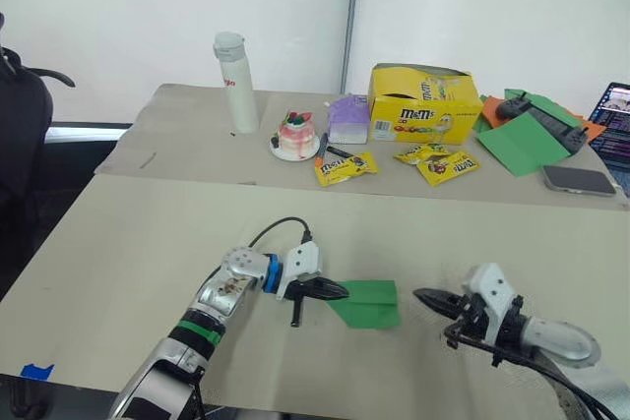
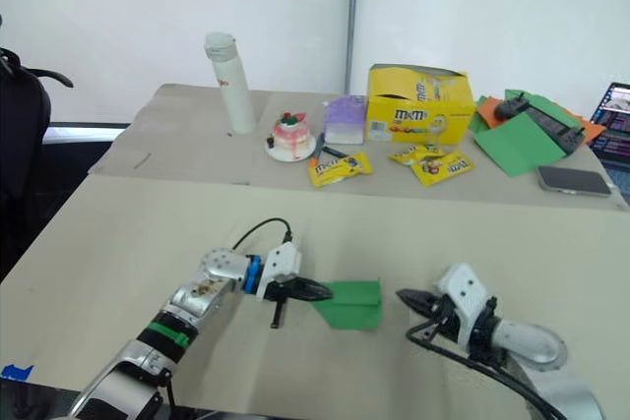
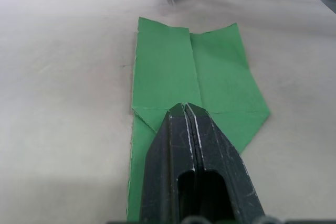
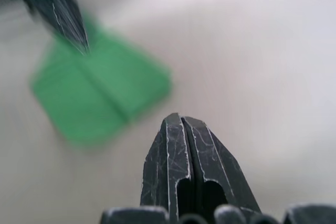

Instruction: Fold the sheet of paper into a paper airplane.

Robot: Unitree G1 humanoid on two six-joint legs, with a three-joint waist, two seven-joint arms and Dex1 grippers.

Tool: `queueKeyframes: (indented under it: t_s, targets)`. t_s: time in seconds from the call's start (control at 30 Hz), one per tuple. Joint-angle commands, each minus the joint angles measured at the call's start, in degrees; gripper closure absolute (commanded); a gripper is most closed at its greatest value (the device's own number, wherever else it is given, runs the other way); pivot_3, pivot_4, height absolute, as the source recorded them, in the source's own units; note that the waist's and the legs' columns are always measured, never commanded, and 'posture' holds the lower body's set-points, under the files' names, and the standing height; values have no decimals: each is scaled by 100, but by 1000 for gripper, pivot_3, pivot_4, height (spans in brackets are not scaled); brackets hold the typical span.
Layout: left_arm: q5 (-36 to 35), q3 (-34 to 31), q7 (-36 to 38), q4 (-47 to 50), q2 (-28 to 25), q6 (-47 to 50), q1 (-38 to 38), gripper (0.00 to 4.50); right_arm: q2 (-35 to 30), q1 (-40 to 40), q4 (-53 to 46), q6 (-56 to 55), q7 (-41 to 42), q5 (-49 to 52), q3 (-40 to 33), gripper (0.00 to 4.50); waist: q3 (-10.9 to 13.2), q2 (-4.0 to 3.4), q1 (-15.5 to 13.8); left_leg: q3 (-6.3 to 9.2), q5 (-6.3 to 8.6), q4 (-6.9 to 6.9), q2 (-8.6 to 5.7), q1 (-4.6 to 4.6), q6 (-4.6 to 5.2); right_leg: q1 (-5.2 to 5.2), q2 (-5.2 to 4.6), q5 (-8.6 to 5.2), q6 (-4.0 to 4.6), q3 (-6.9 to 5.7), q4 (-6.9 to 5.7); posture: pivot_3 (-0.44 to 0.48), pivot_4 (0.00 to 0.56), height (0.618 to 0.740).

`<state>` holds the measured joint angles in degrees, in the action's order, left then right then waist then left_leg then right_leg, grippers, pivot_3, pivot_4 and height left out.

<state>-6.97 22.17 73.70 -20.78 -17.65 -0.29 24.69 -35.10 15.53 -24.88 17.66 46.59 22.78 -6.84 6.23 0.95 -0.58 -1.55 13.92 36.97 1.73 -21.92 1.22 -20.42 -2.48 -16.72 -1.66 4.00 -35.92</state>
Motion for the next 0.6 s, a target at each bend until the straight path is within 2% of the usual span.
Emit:
queueKeyframes:
  t_s: [0.03,0.17,0.33,0.47,0.6]
  targets:
    - [130,192,24,-132,32,41,-131,4500,186,-276,-518,-53,-44,152,330,4463,2,-7,1,-1,0,0,0,0,0,-2,0,0,0,1,-1,0,150,740]
    - [121,161,0,-40,-19,95,-167,4500,318,-542,-113,-376,-115,-691,1289,4463,1,-7,-5,0,0,1,-4,-4,0,-6,-2,-1,-1,-1,1,0,150,740]
    - [136,160,5,147,-186,178,-272,4500,739,-816,967,-1132,-166,-1275,1936,4463,-4,-12,25,-3,1,0,-2,-1,1,-9,1,-1,0,1,2,0,150,740]
    - [52,129,1,414,-282,380,-332,4500,860,-751,1354,-1396,-228,-1269,1866,4463,-12,15,80,-2,1,-5,6,5,1,-8,8,-3,4,0,-1,0,150,740]
    - [72,155,23,373,-302,371,-339,4500,592,-225,1513,-1554,-208,-966,1176,4463,-13,15,38,-1,1,-5,5,10,1,1,-1,-5,7,-2,-3,0,150,740]
